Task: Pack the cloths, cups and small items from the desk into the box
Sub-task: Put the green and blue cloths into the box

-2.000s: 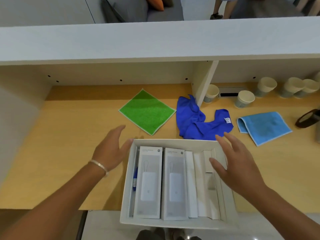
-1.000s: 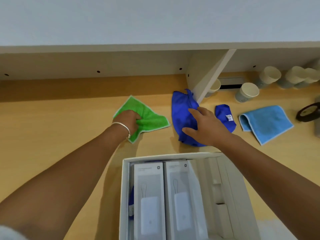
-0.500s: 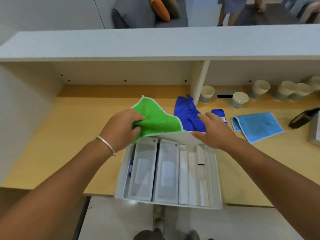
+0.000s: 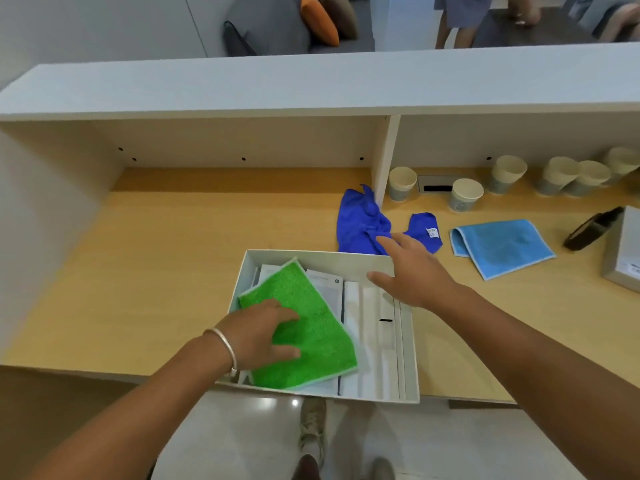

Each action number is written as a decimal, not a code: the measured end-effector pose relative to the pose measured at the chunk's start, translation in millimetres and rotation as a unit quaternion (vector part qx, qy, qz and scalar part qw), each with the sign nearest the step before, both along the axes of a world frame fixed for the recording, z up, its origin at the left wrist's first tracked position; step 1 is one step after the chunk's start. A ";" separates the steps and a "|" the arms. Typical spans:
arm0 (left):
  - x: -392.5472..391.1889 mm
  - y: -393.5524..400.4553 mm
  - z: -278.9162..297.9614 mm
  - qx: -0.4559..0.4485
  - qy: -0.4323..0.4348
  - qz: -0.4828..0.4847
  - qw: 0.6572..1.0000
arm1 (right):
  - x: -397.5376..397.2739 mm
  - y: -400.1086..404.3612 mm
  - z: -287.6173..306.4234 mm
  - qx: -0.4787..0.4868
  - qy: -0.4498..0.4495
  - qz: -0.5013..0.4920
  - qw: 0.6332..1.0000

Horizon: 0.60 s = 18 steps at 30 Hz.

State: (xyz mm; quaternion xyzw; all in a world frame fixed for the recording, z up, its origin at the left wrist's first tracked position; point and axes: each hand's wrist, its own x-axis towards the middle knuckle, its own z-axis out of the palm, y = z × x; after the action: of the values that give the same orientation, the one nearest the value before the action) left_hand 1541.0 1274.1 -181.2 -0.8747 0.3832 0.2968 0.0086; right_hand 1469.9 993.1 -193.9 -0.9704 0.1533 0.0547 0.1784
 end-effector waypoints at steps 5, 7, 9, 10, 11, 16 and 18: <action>53.0 -42.6 24.5 -0.160 -0.086 0.030 0.983 | 18.8 -9.0 -5.2 -0.010 -0.011 -0.027 1.000; 77.0 -67.1 23.9 -0.201 -0.103 0.037 0.973 | 27.2 -13.9 -6.7 -0.010 -0.012 -0.039 0.999; 100.9 -93.3 14.7 -0.197 -0.106 0.019 0.974 | 36.7 -19.1 -7.5 0.009 -0.001 -0.053 0.999; 112.3 -107.4 8.0 -0.187 -0.101 0.008 0.977 | 41.6 -21.4 -8.0 0.031 0.004 -0.062 0.998; 122.8 -122.1 0.7 -0.177 -0.093 -0.002 0.980 | 46.8 -23.9 -8.7 0.057 0.004 -0.072 0.996; 159.6 -192.0 -39.7 -0.106 -0.021 -0.041 0.993 | 68.4 -43.6 -19.2 0.069 -0.008 -0.119 0.991; 166.4 -214.1 -58.1 -0.044 0.010 -0.054 0.998 | 71.5 -53.8 -26.5 0.060 0.004 -0.140 0.988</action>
State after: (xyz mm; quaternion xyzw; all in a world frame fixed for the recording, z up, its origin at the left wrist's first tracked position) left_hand 1707.5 1059.9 -239.3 -0.8495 0.4423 0.2871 -0.0176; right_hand 1541.3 939.2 -220.4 -0.9266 0.2852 0.0418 0.2415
